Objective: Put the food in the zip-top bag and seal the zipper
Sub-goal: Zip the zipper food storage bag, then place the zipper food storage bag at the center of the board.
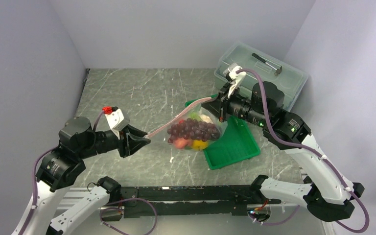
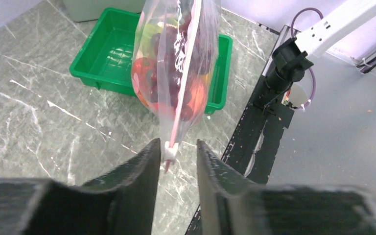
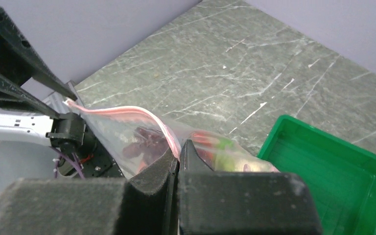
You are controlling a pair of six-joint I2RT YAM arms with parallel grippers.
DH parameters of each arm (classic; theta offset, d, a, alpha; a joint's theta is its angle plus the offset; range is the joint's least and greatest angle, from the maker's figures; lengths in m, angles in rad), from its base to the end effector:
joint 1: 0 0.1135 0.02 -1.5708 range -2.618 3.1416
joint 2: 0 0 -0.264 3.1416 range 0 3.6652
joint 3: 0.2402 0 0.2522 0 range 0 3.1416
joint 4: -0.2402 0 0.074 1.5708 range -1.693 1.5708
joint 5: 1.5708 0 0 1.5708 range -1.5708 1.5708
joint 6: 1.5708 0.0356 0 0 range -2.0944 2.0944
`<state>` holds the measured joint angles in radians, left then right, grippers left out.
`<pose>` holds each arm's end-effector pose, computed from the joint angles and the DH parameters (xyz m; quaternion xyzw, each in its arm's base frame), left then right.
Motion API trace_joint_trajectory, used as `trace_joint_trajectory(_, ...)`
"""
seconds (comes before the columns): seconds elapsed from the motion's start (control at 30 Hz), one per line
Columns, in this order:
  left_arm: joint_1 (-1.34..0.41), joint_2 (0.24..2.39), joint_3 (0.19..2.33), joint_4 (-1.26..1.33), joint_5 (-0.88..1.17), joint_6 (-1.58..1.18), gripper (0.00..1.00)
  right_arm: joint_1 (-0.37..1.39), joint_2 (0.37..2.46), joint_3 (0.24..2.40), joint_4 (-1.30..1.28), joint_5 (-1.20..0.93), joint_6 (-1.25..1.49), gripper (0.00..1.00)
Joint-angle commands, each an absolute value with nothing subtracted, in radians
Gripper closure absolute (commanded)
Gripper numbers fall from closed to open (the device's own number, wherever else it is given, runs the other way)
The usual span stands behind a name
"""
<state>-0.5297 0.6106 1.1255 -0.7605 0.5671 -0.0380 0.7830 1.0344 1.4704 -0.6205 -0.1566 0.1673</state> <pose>0.0665 -0.0611 0.4124 0.3512 0.6923 -0.3771 0.5052 0.1301 0.1373 0.4782 -0.2800 0.7157 0.3449 0.5389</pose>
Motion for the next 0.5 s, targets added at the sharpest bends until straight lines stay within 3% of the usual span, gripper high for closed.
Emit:
trace_joint_trajectory(0.0,-0.532,0.638,1.198,-0.74,0.536,-0.012,0.57,0.778,1.031,1.492,-0.482,-0.245,0.123,1.0)
trace_joint_trajectory(0.1,-0.532,0.659,1.23,-0.728,0.521,0.026,0.48,0.778,1.045,1.497,-0.495,-0.3,0.105,1.0)
trace_joint_trajectory(0.13,-0.532,0.665,1.238,-0.722,0.512,0.031,0.39,0.778,1.047,1.497,-0.498,-0.314,0.1,1.0)
trace_joint_trajectory(0.2,-0.532,0.68,1.256,-0.711,0.501,0.04,0.33,0.779,1.052,1.491,-0.497,-0.342,0.093,1.0)
trace_joint_trajectory(0.37,-0.532,0.723,1.283,-0.659,0.497,0.05,0.05,0.779,1.072,1.49,-0.508,-0.422,0.077,1.0)
trace_joint_trajectory(0.47,-0.532,0.755,1.297,-0.632,0.52,0.064,0.0,0.779,1.075,1.489,-0.507,-0.482,0.062,1.0)
